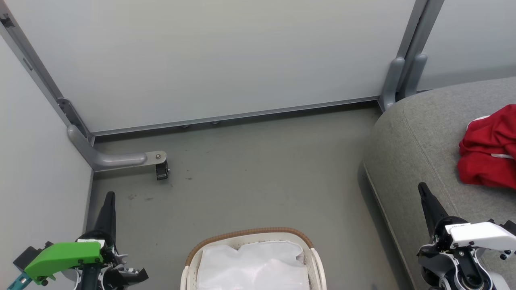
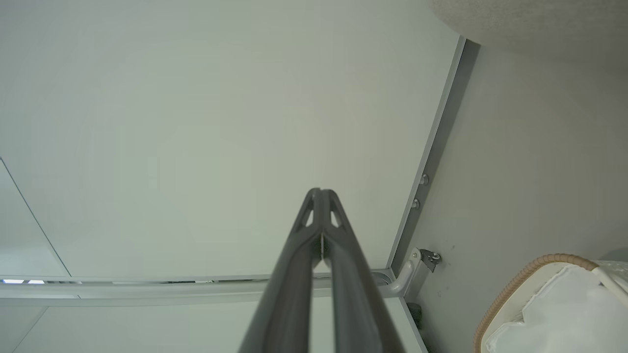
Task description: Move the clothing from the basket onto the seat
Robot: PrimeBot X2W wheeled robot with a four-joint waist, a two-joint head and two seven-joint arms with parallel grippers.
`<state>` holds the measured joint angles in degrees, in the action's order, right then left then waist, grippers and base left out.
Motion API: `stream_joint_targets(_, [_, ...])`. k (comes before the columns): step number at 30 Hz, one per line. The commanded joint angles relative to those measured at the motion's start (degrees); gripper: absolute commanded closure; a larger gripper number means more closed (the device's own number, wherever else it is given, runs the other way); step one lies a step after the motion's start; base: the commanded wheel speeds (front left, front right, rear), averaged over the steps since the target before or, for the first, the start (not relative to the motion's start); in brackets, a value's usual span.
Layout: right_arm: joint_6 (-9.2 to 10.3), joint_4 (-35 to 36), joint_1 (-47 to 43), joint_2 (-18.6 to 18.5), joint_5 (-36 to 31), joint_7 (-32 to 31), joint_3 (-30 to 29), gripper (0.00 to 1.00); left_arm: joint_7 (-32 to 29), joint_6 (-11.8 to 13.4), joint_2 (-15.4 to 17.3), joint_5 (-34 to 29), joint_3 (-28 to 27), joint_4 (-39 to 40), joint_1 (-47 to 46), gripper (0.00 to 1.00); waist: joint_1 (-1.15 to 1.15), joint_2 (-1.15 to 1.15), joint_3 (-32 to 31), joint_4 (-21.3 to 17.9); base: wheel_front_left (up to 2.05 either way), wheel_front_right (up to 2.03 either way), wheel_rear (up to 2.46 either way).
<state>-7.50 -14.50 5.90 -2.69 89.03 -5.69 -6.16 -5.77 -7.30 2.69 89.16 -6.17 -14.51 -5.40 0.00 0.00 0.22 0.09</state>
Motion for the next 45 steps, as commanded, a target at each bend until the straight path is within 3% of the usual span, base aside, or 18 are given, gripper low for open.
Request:
stream_joint_targets(1, [0.02,0.4,0.5,-0.3,1.1,-0.4,-0.3,1.0,-0.3,-0.3,0.3,1.1,-0.3,0.4,-1.2,1.0,0.0,0.0,0.0,0.0,0.0,0.0,0.0])
stream_joint_targets(8, [0.01,0.7,0.5,-0.3,3.7,-1.1,-0.6,1.0,-1.0,-0.3,0.3,3.6,-0.5,0.6,-1.3,1.0,0.0,0.0,0.0,-0.1,0.0,0.0,0.0])
stream_joint_targets(45, [0.02,0.6,0.5,-0.3,3.5,-1.1,-0.5,1.0,-1.0,-0.3,0.3,3.3,-0.5,0.5,-1.2,1.0,0.0,0.0,0.0,-0.1,0.0,0.0,0.0])
